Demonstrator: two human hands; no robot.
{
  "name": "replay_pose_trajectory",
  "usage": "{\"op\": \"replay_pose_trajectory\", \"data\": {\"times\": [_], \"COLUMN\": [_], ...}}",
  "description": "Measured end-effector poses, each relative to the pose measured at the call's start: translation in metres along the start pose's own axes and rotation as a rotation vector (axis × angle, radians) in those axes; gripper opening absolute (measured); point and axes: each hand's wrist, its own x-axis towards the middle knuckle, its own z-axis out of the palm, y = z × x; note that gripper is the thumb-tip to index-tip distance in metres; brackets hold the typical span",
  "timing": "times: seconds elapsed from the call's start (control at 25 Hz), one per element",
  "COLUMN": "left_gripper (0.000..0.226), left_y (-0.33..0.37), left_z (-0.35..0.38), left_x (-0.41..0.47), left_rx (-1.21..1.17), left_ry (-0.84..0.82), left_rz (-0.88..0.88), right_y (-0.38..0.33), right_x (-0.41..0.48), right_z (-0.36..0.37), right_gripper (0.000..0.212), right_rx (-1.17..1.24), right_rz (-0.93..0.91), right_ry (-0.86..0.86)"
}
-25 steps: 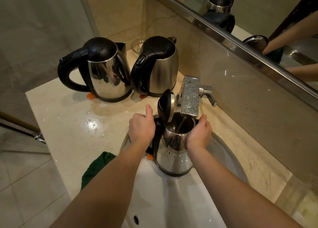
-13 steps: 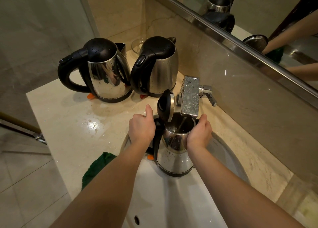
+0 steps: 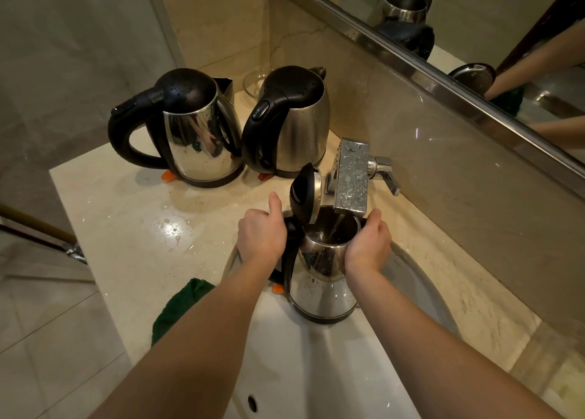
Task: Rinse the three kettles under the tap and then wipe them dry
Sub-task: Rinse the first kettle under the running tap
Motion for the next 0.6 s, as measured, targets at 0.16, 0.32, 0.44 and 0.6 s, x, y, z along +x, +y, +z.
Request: {"op": "replay_pose_trajectory", "data": {"times": [0.16, 0.32, 0.44, 0.6], "left_gripper": [0.065, 0.065, 0.065, 0.064], "left_y": [0.0005, 0.0002, -0.0002, 0.0009], "left_z": [-0.0007, 0.0011, 0.0017, 0.0007], "left_x": [-0.0005, 0.0007, 0.0019, 0.0006], "left_rx": [0.005, 0.005, 0.001, 0.003], "left_ry": [0.001, -0.005, -0.002, -0.006], "left_rz": [-0.002, -0.007, -0.006, -0.002], "right_y": [-0.0012, -0.0008, -0.0009, -0.0021], "right_x": [-0.0001, 0.0007, 0.0012, 0.0005], "right_z": [-0.0003, 0.0000, -0.0001, -0.0016], "right_gripper": [0.045, 0.044, 0.044, 0.042], "right_rx": [-0.001, -0.001, -0.001, -0.008], "right_rz": [0.004, 0.008, 0.002, -0.007], "right_ry": [0.000, -0.001, -0.001, -0.001]}}
